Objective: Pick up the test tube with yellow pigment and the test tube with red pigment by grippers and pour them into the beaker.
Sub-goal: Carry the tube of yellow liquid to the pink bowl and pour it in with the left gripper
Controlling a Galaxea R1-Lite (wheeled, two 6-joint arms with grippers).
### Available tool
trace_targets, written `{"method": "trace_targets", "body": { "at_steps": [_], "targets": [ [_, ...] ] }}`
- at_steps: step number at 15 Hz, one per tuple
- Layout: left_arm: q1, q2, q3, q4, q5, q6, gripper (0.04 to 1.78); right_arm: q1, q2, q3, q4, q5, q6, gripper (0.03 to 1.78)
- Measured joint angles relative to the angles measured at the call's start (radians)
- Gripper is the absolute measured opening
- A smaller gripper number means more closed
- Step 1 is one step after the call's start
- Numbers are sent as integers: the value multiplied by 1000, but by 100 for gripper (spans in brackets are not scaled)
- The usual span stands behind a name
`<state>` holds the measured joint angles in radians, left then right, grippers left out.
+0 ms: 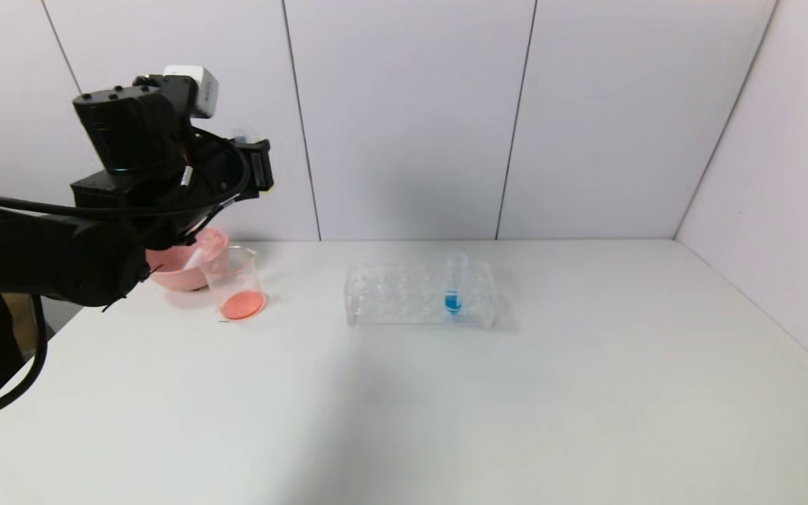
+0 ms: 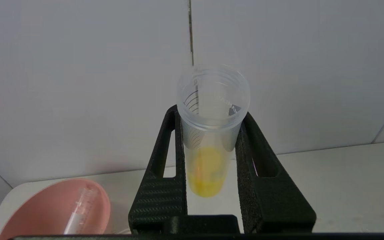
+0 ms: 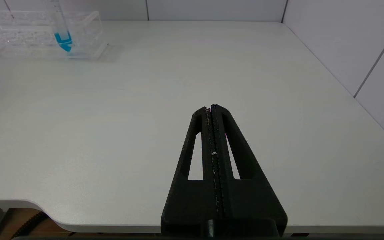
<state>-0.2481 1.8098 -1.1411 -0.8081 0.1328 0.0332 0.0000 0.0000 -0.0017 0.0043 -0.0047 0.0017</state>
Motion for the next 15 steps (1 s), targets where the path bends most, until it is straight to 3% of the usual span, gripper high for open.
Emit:
{"method": "trace_targets", "body": {
  "at_steps": [8, 15],
  "targets": [
    [295, -12, 26, -4, -168, 0, 44, 0, 0, 0, 0, 0, 0, 11],
    [419, 3, 44, -10, -183, 0, 44, 0, 0, 0, 0, 0, 0, 11]
  ]
}}
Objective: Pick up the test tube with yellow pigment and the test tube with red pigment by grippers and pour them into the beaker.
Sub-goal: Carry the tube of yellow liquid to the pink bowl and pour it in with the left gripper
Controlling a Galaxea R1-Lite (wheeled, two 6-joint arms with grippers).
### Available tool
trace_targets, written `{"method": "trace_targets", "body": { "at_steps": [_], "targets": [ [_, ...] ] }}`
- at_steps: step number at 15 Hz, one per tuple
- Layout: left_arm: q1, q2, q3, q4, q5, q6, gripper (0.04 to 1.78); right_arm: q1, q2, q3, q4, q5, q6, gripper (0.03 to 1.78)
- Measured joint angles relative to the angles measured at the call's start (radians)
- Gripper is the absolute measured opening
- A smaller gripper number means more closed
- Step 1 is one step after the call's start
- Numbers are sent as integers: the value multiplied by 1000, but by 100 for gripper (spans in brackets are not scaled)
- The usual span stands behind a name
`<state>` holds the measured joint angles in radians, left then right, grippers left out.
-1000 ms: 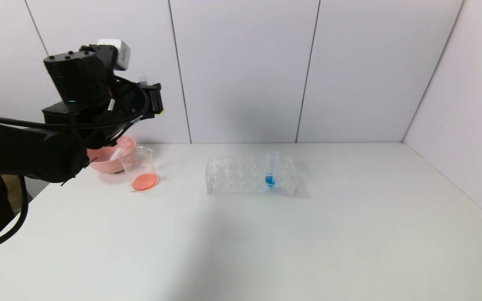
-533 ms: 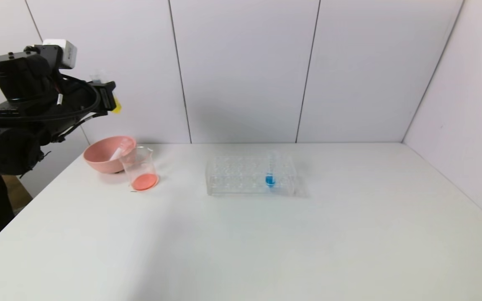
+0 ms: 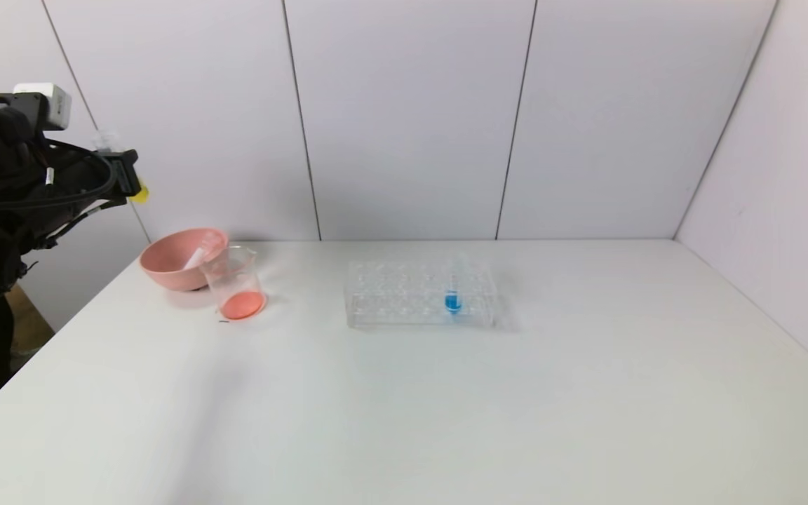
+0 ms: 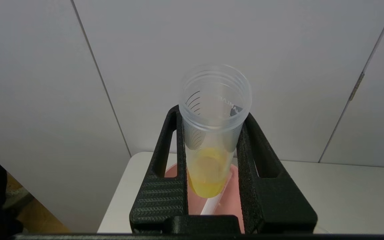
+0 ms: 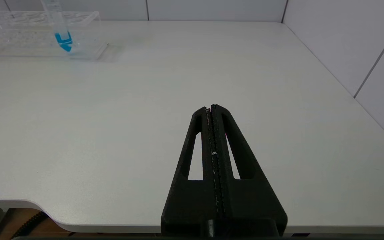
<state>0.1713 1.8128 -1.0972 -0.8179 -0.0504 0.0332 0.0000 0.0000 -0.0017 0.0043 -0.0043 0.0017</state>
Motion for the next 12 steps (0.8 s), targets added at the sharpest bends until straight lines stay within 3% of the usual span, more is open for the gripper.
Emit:
{"method": "trace_targets", "body": {
  "at_steps": [9, 12],
  "targets": [
    [46, 55, -20, -1, -49, 14, 44, 0, 0, 0, 0, 0, 0, 11],
    [79, 67, -12, -17, -106, 155, 44, 0, 0, 0, 0, 0, 0, 11]
  ]
}}
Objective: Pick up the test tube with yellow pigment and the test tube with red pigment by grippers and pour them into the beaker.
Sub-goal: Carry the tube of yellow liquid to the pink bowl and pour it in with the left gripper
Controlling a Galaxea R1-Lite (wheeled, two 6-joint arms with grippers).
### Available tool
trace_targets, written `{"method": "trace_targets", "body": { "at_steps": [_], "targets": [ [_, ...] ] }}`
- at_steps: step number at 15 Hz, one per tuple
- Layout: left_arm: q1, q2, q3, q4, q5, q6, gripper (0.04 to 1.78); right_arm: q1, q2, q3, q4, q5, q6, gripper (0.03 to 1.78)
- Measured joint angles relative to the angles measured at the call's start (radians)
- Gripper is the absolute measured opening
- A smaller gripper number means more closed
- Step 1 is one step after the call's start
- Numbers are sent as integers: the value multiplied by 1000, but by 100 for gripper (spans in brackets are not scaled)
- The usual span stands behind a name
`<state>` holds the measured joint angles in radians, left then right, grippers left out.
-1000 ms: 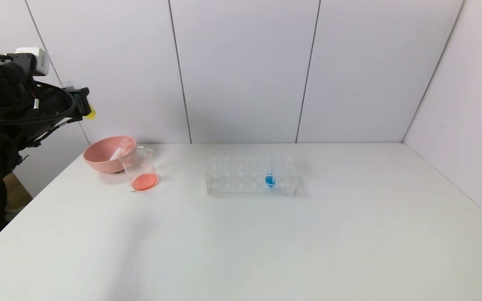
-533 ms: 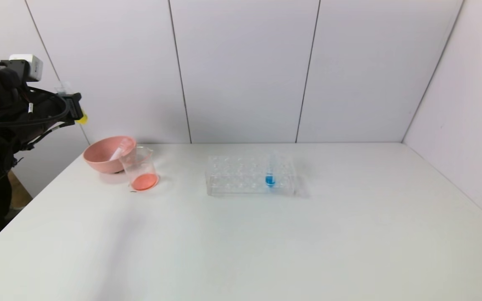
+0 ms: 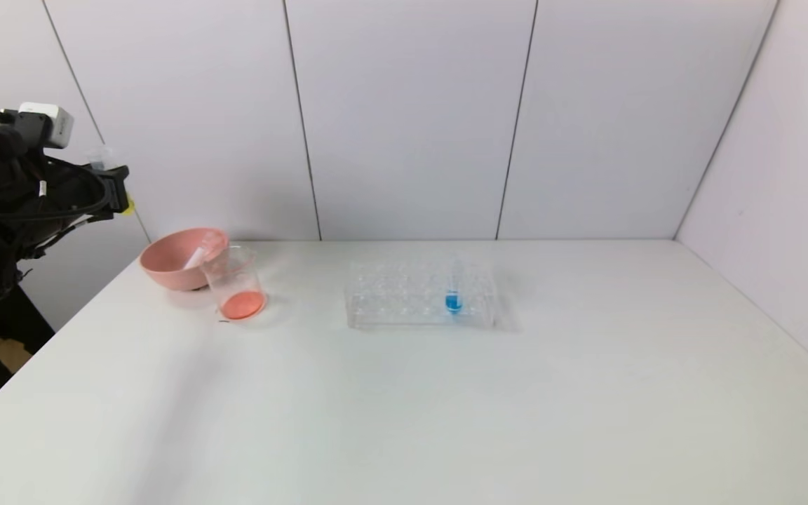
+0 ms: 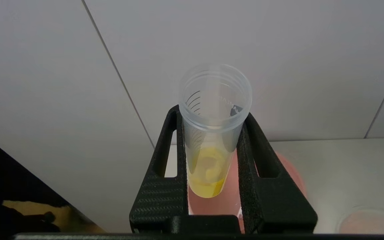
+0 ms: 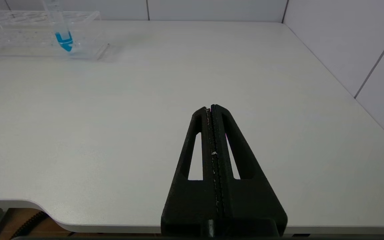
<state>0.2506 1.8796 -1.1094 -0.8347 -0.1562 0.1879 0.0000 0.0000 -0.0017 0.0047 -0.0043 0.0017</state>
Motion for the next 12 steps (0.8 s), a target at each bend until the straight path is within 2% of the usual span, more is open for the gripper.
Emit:
{"method": "trace_targets", "body": {
  "at_steps": [2, 8, 12],
  "targets": [
    [15, -1, 1, 12, -83, 74, 44, 0, 0, 0, 0, 0, 0, 11],
    [67, -6, -7, 144, -430, 91, 44, 0, 0, 0, 0, 0, 0, 11],
    [70, -2, -48, 279, -486, 137, 44, 0, 0, 0, 0, 0, 0, 11]
  ]
}}
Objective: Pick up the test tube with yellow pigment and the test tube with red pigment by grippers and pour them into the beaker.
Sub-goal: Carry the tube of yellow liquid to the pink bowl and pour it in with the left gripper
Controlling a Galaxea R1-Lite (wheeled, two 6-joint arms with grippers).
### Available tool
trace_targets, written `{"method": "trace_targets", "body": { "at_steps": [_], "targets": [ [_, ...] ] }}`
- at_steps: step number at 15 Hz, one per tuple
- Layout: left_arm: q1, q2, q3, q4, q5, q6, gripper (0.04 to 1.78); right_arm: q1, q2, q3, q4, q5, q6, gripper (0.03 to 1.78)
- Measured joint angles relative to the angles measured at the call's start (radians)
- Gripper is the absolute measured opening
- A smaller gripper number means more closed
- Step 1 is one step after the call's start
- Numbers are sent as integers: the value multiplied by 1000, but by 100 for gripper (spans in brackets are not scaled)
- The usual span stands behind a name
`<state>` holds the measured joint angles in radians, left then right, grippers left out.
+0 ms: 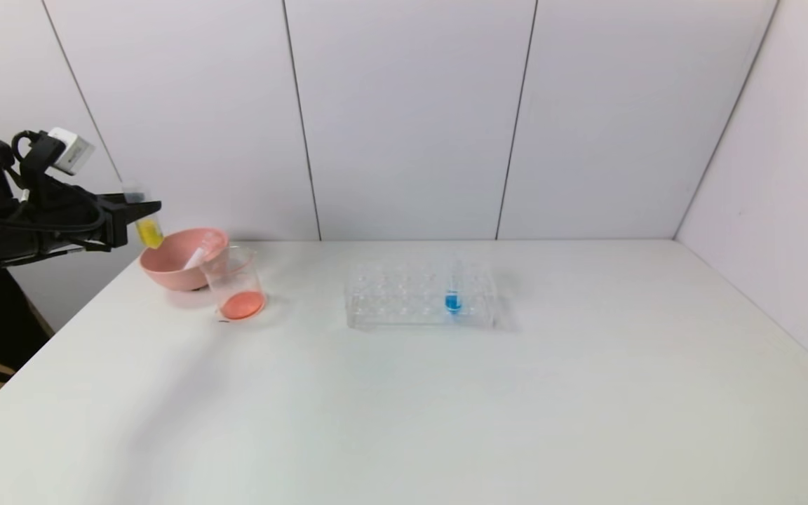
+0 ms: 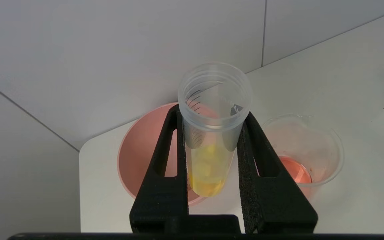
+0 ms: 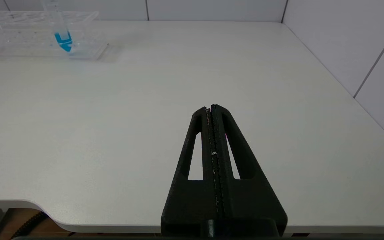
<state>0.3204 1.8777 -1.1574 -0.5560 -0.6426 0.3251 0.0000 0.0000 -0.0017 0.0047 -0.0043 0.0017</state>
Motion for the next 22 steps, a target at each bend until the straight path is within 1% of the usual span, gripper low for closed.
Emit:
{"method": "trace_targets", "body": {
  "at_steps": [5, 11, 15, 19, 22],
  "targets": [
    [-4, 31, -100, 10, -51, 32, 44, 0, 0, 0, 0, 0, 0, 11],
    [-4, 28, -113, 32, -68, 38, 44, 0, 0, 0, 0, 0, 0, 11],
    [-5, 6, -128, 174, -56, 56, 44, 0, 0, 0, 0, 0, 0, 11],
    [-11, -3, -225, 335, -43, 58, 44, 0, 0, 0, 0, 0, 0, 11],
    [-11, 2, -272, 398, -47, 98, 44, 0, 0, 0, 0, 0, 0, 11]
  ]
}}
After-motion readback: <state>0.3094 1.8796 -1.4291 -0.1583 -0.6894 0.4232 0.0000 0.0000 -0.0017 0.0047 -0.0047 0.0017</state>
